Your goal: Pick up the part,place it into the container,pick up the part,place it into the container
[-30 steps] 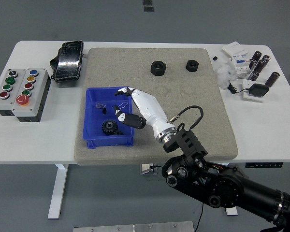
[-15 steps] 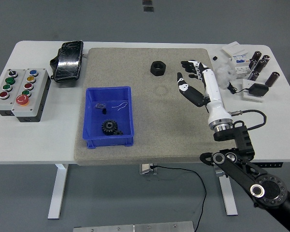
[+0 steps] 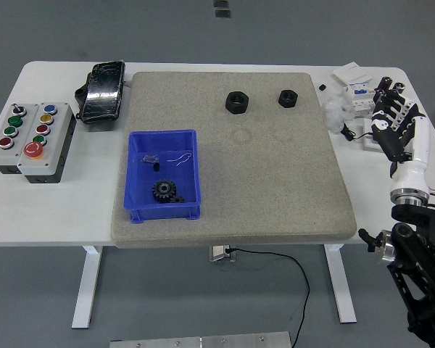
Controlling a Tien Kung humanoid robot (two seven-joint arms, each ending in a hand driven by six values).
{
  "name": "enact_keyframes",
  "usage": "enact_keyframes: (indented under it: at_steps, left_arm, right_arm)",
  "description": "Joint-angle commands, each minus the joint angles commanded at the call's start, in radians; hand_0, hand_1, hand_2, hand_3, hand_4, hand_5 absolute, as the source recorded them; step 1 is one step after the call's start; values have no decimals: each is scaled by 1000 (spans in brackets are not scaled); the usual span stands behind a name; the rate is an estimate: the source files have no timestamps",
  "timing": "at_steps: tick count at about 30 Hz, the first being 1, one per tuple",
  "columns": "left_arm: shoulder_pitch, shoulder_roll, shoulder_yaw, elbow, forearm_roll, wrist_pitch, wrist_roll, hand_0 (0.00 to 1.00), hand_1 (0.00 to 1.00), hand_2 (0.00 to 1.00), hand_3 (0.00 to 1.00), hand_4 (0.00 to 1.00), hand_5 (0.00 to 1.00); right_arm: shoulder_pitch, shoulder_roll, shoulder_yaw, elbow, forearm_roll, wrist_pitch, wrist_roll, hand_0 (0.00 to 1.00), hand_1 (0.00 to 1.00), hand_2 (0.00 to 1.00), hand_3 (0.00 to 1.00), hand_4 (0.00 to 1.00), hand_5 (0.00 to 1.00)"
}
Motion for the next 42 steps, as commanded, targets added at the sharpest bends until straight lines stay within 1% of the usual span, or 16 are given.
enact_keyframes:
  at_steps: [4, 8, 11, 17, 22, 24, 33, 40, 42]
  left_arm:
    - [-2, 3, 1, 0, 3, -1, -3, 664, 629, 574, 614, 687, 355]
    - [-5, 3, 10, 0, -4, -2, -9, 663, 630, 573, 614, 688, 355]
    - [-2, -3, 14, 0, -12, -1, -12, 663, 630, 573, 614, 688, 355]
    - [7, -17, 9, 0, -13, 0, -10, 663, 630, 573, 614, 689, 356]
    - [3, -18, 18, 0, -22, 1, -16, 663, 629, 573, 614, 689, 356]
    - [0, -18, 19, 0, -24, 1, -17, 662, 629, 572, 614, 689, 356]
    - [-2, -21, 15, 0, -21, 2, -15, 662, 629, 572, 614, 690, 355]
    - [-2, -25, 15, 0, -28, 5, -15, 662, 629, 572, 613, 690, 357]
    - [-3, -26, 16, 0, -30, 5, -15, 662, 629, 572, 613, 690, 357]
  right_arm:
    - [-8, -3, 57, 12, 2, 1, 3, 663, 695, 700, 682, 590, 226]
    - [-19, -4, 91, 23, 3, 1, 8, 662, 694, 699, 682, 591, 226]
    - [-24, -2, 106, 29, 1, 1, 13, 662, 694, 699, 682, 591, 226]
    - [-35, 3, 128, 44, 5, 0, 27, 664, 690, 699, 681, 596, 229]
    - [-42, 7, 144, 46, 20, 2, 37, 662, 686, 699, 680, 602, 234]
    - [-40, 10, 147, 46, 22, 2, 39, 650, 685, 699, 680, 615, 248]
    - [-29, 16, 152, 42, 27, 4, 39, 651, 683, 697, 679, 618, 250]
    - [-32, 17, 162, 25, 60, 14, 51, 647, 681, 697, 678, 620, 252]
    - [-29, 18, 162, 19, 83, 23, 65, 647, 681, 697, 678, 620, 252]
